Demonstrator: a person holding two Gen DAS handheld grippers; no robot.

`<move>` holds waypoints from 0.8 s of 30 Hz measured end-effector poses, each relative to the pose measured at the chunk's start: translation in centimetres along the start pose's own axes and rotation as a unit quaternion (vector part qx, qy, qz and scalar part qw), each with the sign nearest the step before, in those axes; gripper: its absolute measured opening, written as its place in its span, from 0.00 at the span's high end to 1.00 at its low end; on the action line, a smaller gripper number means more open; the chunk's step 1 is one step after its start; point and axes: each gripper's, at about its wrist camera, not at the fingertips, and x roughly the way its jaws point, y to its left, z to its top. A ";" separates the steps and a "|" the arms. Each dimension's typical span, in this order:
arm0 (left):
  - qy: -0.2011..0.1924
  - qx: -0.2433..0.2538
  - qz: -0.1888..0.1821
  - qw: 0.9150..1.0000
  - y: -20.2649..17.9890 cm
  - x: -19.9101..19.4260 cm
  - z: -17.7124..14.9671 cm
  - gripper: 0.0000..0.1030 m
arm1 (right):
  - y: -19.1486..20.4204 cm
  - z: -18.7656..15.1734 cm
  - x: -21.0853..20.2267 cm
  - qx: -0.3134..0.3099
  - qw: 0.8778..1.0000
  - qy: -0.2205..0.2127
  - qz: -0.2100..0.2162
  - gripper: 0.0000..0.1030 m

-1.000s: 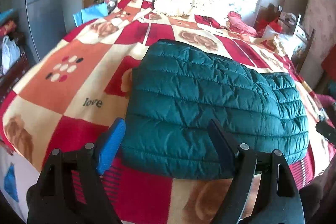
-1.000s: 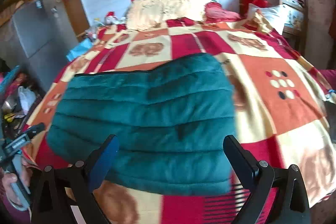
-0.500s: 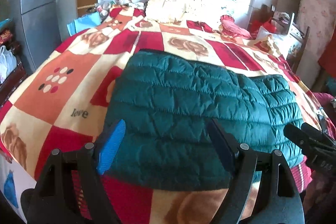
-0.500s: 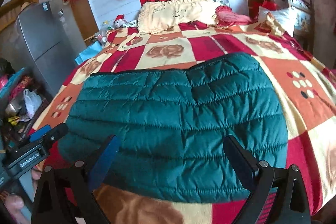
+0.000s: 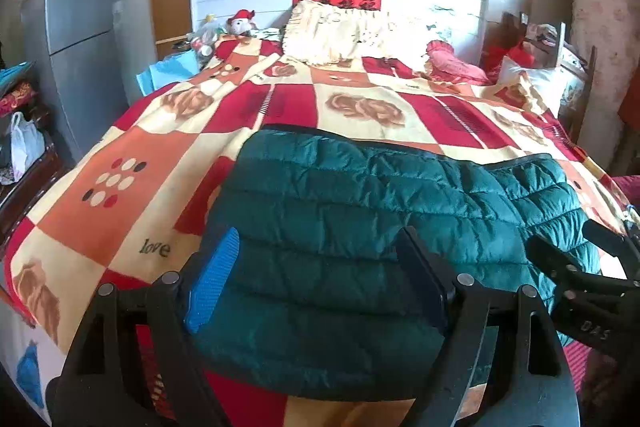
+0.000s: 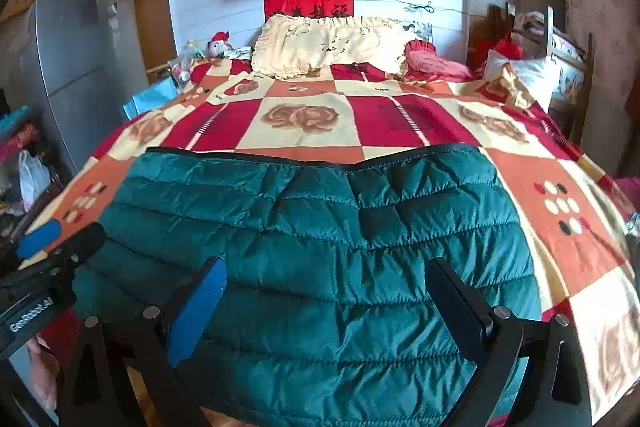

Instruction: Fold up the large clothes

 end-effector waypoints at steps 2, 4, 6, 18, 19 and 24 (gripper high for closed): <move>0.002 0.002 -0.001 1.000 -0.2 0.2 0.0 0.21 | 0.1 0.0 0.1 -0.010 1.000 -0.003 -0.009 0.04; 0.006 0.003 -0.004 1.000 -0.5 0.6 -0.1 0.21 | 0.0 -0.1 0.2 -0.012 1.000 -0.007 -0.016 0.04; 0.009 0.002 -0.004 1.000 -0.6 0.8 -0.2 0.21 | -0.2 -0.3 0.2 -0.006 1.000 -0.005 -0.012 0.04; 0.018 0.007 0.000 1.000 -1.0 1.7 -0.5 0.21 | -0.9 -1.1 0.4 0.020 1.000 0.000 0.014 0.04; 0.018 0.008 0.001 1.000 -1.0 1.7 -0.5 0.21 | -0.9 -1.2 0.4 0.021 1.000 0.001 0.016 0.04; 0.017 0.009 0.002 1.000 -1.1 1.8 -0.6 0.21 | -0.7 -1.5 0.7 0.021 1.000 0.007 0.020 0.04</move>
